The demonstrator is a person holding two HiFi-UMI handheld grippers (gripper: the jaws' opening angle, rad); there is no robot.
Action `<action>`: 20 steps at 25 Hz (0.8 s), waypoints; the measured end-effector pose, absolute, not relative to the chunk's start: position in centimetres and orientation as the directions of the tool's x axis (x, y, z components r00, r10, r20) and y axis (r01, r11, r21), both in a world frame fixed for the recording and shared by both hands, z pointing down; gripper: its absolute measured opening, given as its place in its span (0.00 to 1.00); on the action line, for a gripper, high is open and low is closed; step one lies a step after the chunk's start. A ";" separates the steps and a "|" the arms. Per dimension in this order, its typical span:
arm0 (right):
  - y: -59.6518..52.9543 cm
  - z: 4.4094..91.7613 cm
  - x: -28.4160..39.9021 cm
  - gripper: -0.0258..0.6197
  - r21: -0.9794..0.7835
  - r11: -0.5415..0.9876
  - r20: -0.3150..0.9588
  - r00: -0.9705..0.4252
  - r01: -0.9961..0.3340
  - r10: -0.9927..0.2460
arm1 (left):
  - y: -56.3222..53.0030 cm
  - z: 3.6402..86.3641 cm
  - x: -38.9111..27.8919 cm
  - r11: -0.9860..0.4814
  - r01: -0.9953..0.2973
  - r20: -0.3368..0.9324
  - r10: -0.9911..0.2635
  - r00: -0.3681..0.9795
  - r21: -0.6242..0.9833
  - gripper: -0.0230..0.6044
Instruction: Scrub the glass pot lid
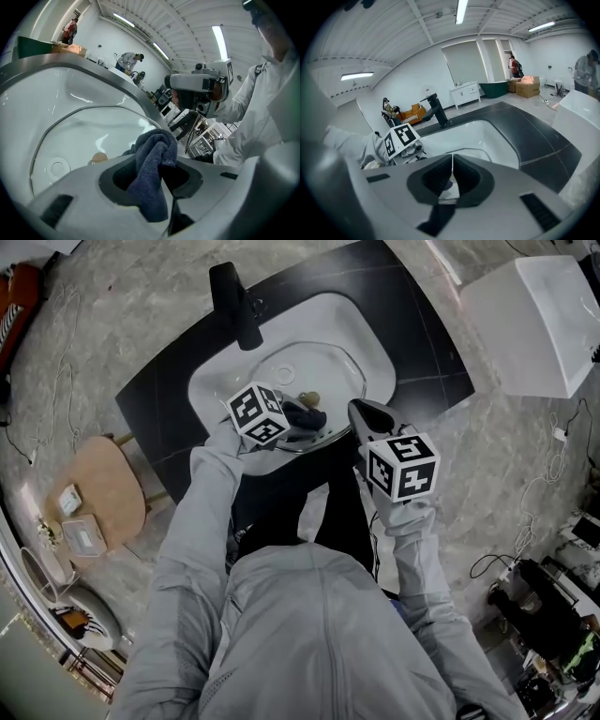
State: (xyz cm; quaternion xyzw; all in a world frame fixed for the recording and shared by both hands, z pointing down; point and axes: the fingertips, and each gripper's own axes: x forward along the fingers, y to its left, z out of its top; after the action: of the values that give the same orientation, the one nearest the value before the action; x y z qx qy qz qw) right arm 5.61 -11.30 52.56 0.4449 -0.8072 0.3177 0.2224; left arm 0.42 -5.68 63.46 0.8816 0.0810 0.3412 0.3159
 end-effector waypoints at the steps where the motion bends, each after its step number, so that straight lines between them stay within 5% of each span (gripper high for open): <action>1: -11.2 52.3 5.5 0.09 -0.311 0.403 0.640 -0.503 -0.861 -0.580 | -5.4 63.3 0.4 -0.783 -0.061 0.539 0.367 0.758 0.619 0.24; 13: -9.8 48.5 5.2 0.09 -0.259 0.418 0.618 -0.482 -0.871 -0.621 | -3.7 58.0 0.3 -0.731 0.099 0.369 0.451 0.812 0.676 0.24; 20: -10.9 45.3 5.8 0.09 -0.225 0.414 0.576 -0.463 -0.882 -0.673 | -7.7 54.6 0.0 -0.918 -0.060 0.464 0.142 0.875 0.393 0.24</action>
State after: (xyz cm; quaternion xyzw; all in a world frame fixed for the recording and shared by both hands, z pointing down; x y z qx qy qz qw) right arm 5.83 -10.86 45.28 0.4766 -0.8159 0.2566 0.2032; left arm 0.02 -7.67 54.63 0.9469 0.0216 0.2495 0.2017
